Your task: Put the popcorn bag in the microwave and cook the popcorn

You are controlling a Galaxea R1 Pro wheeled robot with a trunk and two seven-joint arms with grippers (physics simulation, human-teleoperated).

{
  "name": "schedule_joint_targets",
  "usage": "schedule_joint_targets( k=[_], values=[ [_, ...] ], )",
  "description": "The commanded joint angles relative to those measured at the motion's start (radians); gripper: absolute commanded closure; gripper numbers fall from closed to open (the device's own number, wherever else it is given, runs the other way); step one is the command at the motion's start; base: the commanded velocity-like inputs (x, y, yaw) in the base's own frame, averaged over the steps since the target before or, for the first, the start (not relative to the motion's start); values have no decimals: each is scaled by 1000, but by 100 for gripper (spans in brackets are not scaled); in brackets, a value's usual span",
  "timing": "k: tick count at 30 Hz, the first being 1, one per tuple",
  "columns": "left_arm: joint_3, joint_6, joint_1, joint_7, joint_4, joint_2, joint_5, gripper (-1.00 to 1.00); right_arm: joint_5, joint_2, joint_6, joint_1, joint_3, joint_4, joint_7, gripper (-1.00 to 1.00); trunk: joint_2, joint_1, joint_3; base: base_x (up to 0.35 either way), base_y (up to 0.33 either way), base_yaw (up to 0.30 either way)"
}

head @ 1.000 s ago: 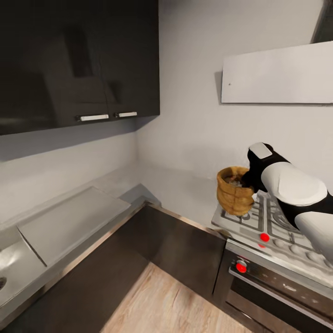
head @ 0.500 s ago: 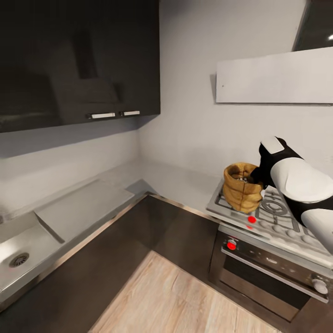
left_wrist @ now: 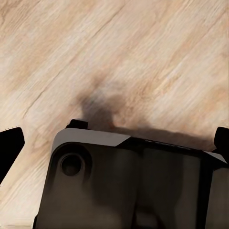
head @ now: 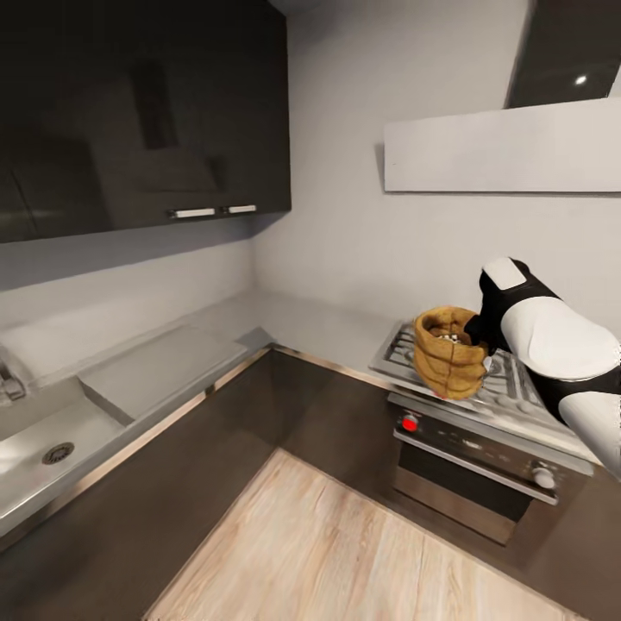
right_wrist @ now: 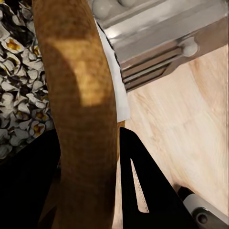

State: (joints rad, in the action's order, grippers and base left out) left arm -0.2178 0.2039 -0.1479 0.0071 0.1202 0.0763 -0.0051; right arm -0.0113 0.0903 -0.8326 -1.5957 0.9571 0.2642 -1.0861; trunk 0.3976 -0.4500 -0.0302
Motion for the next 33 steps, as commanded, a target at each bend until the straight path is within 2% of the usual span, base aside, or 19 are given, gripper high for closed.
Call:
schedule_joint_targets(
  k=[1,5,9,10,18,21,25,27,33],
  values=[
    [-3,3,-1,1,-1,0,-1,-100,0,-1,-6,-1,0,0,-4,100,2,0,-2,-343,0,-277],
    [-3,3,-1,1,-1,0,-1,-100,1,-12,-7,-1,-6,-8,8,100,2,0,-2,-343,0,-294],
    [-3,3,-1,1,-1,0,-1,-100,1,-65,-7,-1,-32,-11,54,100,2,0,-2,-343,0,-300],
    [-3,4,-1,1,-1,0,-1,-100,1,-69,-7,-1,-38,-11,66,100,2,0,-2,-343,0,-300],
    [-3,4,-1,1,-1,0,0,-100,1,-83,-7,0,-41,-13,97,100,2,0,-2,-343,0,-260],
    [-4,4,-1,2,-1,0,0,-100,1,-98,-7,2,-43,-15,105,100,2,0,-2,-343,0,-18],
    [-8,4,-1,2,-2,-1,0,-100,1,-97,-7,3,-46,-16,108,100,2,0,-2,-344,0,-1],
    [-16,4,0,2,-2,-13,4,-100,1,-98,-8,4,-53,-17,109,100,2,0,-2,-344,0,0],
    [-15,5,14,2,-1,-15,2,-100,1,-98,-8,5,-54,-25,110,100,2,0,-2,-344,0,0]
  ],
)
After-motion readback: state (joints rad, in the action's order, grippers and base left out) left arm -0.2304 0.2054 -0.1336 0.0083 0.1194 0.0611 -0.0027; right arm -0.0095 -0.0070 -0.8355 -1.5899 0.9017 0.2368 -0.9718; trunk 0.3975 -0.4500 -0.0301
